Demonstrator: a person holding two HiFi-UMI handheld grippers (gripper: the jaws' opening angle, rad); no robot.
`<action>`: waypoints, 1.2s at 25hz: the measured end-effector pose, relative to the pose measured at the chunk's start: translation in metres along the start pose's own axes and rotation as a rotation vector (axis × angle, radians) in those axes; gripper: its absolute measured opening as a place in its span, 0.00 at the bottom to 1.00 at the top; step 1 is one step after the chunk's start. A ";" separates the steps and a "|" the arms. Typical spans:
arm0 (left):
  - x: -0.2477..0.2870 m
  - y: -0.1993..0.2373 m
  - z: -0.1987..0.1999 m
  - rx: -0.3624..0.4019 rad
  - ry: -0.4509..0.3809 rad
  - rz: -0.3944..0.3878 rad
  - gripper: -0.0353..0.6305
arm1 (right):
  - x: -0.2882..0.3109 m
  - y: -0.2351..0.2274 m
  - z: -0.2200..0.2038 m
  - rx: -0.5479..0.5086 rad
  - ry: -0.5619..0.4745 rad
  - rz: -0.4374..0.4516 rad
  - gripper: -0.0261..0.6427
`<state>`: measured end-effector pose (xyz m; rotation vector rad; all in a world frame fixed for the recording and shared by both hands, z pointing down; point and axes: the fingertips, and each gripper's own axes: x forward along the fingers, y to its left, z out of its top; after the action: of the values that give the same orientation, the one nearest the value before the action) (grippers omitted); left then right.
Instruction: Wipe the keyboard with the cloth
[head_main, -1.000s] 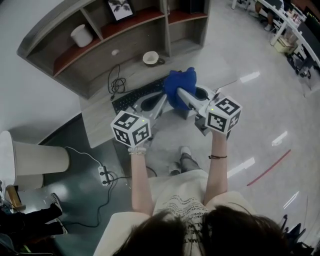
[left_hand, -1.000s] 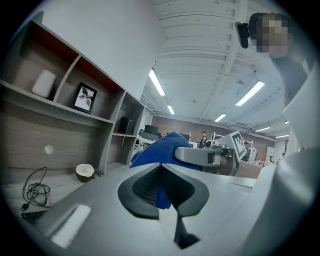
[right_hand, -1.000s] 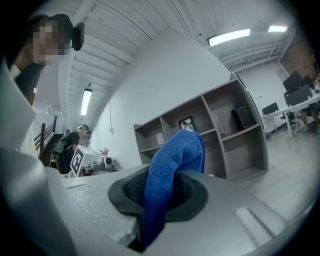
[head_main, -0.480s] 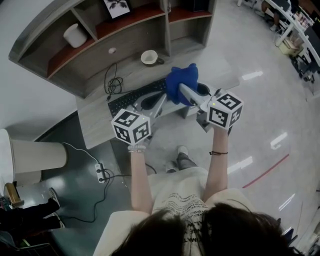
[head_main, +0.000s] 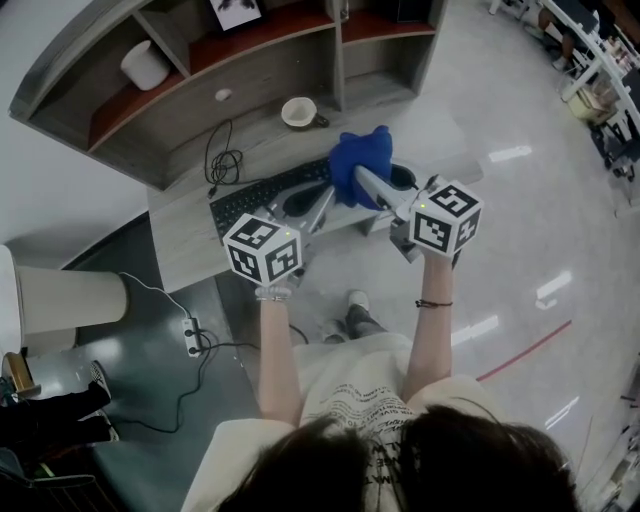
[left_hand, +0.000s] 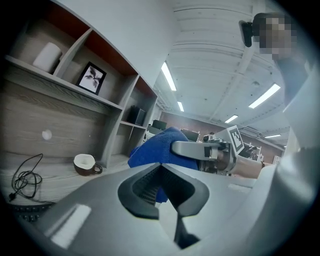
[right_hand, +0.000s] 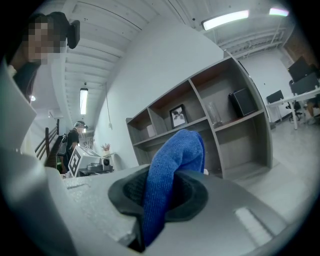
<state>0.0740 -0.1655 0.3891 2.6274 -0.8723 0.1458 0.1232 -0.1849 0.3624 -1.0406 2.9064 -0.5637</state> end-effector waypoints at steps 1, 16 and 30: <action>0.002 0.001 -0.001 -0.005 0.003 0.005 0.06 | 0.000 -0.003 -0.001 -0.001 0.008 0.003 0.13; 0.025 0.025 -0.018 -0.122 0.001 0.037 0.06 | 0.004 -0.047 -0.018 0.052 0.043 -0.026 0.13; 0.058 0.065 -0.050 -0.201 0.088 -0.070 0.06 | 0.040 -0.080 -0.049 0.104 0.112 -0.107 0.13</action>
<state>0.0826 -0.2271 0.4679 2.4412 -0.7253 0.1465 0.1353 -0.2505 0.4393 -1.1928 2.8909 -0.7937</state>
